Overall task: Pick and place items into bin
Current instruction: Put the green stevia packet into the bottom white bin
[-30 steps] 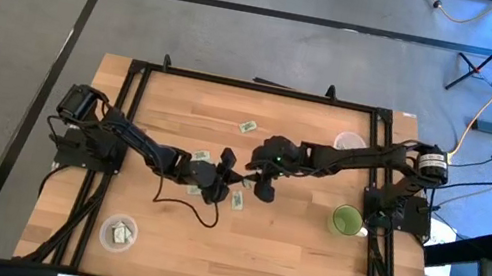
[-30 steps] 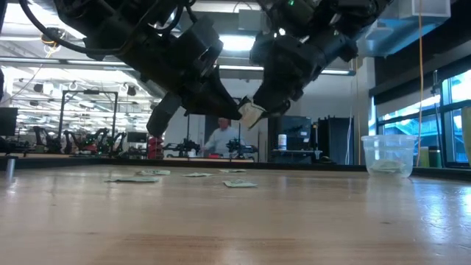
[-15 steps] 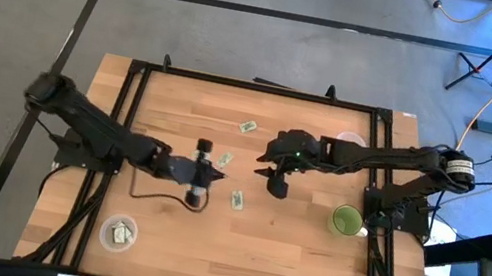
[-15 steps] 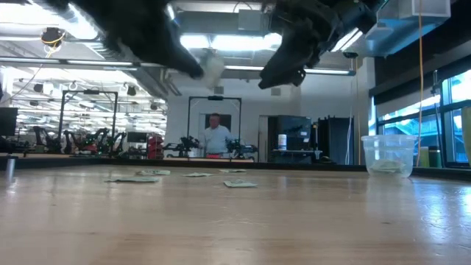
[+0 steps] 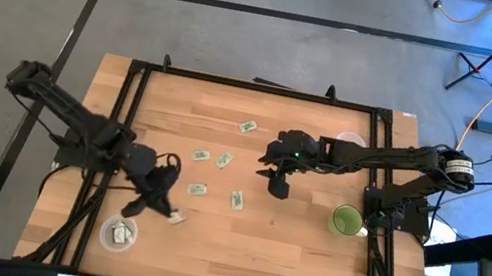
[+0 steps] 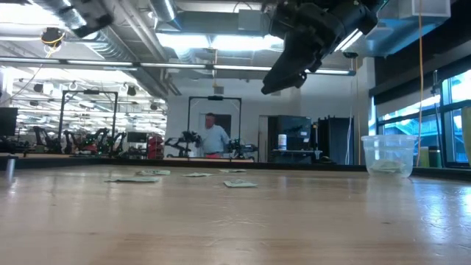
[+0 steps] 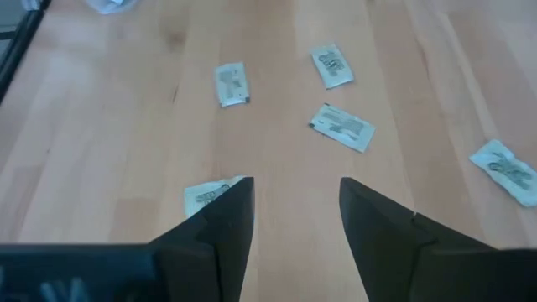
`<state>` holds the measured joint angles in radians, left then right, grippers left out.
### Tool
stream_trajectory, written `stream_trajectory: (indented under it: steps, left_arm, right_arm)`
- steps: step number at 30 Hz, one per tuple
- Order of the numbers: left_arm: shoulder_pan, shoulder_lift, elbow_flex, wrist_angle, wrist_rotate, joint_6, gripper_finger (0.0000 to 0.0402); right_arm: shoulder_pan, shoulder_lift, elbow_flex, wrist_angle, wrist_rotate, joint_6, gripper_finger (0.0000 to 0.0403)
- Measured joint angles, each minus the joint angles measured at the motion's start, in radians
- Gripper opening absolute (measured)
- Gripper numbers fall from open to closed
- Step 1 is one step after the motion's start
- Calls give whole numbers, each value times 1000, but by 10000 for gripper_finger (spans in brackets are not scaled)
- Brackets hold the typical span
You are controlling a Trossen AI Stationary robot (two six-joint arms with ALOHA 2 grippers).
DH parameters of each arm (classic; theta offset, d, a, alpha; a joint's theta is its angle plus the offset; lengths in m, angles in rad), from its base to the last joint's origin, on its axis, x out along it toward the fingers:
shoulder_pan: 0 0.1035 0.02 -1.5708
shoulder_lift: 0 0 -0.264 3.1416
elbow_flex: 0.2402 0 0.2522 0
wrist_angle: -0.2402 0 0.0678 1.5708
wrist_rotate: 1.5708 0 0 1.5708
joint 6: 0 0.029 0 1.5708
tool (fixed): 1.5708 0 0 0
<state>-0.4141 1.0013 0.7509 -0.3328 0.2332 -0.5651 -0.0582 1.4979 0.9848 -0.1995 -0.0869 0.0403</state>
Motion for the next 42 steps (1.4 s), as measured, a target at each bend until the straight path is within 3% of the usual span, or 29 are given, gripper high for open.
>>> stream_trajectory:
  steps: [7,15,20,28,42]
  left_arm:
    - [-169,14,0,-285,-22,-562,5]
    - [-408,37,0,-338,-202,-1010,4]
    - [-536,99,0,-366,-215,-1221,4]
    - [-653,196,0,-311,-293,-1351,4]
    - [-658,300,0,-299,-267,-1364,15]
  right_arm:
    - [0,0,0,0,120,-14,178]
    - [-3,0,-1,7,139,-24,178]
    - [-3,1,-1,7,139,-24,178]
    - [-3,1,-1,11,139,-24,178]
    - [-3,1,-2,16,139,-20,178]
